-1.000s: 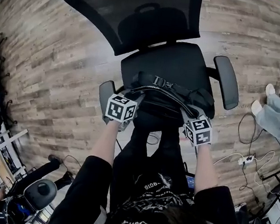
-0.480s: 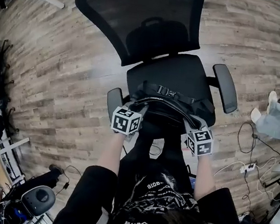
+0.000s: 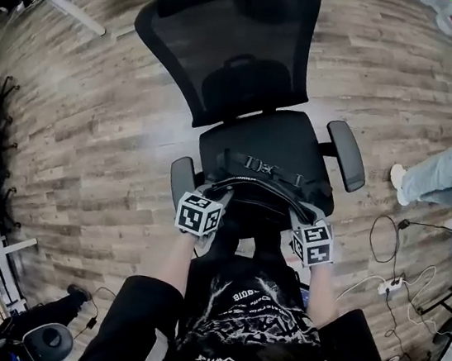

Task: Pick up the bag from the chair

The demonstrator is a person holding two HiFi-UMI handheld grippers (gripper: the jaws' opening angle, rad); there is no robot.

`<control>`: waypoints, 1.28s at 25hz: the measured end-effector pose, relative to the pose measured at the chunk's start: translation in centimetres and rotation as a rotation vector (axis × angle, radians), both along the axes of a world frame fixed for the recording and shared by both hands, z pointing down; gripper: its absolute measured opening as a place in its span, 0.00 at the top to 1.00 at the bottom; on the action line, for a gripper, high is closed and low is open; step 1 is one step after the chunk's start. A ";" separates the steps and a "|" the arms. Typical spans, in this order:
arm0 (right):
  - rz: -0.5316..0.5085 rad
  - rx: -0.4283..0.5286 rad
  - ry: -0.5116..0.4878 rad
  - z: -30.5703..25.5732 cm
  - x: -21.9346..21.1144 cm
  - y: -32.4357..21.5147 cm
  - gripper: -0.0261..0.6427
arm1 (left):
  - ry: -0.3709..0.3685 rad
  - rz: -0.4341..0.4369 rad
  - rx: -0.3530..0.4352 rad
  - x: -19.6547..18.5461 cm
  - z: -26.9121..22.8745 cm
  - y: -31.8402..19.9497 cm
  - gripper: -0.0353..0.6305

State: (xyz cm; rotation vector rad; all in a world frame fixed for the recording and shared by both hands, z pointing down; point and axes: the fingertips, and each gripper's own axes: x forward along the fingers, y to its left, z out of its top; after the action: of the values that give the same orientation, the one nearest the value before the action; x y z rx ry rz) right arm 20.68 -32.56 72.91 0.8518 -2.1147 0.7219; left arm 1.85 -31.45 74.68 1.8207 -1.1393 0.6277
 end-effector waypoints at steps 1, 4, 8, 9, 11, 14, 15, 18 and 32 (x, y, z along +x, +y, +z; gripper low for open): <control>-0.002 0.002 0.003 -0.4 0.1 0.3 0.87 | 0.002 0.001 -0.001 0.1 -0.3 0.3 0.84; -0.009 0.008 0.005 -1.4 0.0 1.2 0.87 | 0.003 0.003 0.002 0.0 -1.3 1.2 0.84; -0.008 0.030 0.001 -2.9 -0.4 1.6 0.87 | -0.002 0.003 0.032 -0.4 -2.9 1.4 0.84; -0.010 0.036 0.000 -3.2 -0.5 1.7 0.87 | -0.001 0.003 0.039 -0.5 -3.3 1.4 0.84; -0.012 0.036 -0.001 -3.9 -0.7 2.5 0.87 | 0.000 0.005 0.039 -0.8 -4.0 2.2 0.84; -0.021 0.043 0.006 -4.9 -1.1 2.9 0.87 | -0.005 0.008 0.041 -1.1 -4.9 2.7 0.84; -0.029 0.051 0.010 -5.2 -1.2 2.7 0.87 | -0.007 0.004 0.047 -1.3 -5.3 2.6 0.84; -0.053 0.075 0.016 -6.4 -1.7 2.5 0.87 | -0.008 -0.010 0.065 -1.7 -6.3 2.5 0.84; -0.107 0.174 0.001 -11.8 -3.7 2.0 0.87 | -0.040 -0.029 0.168 -3.6 -11.9 2.8 0.84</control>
State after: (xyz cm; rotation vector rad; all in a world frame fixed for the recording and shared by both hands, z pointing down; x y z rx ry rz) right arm 16.98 -30.56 61.14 0.8226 -2.2280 0.4877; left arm -1.76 -28.68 62.79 1.9370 -1.2754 0.5680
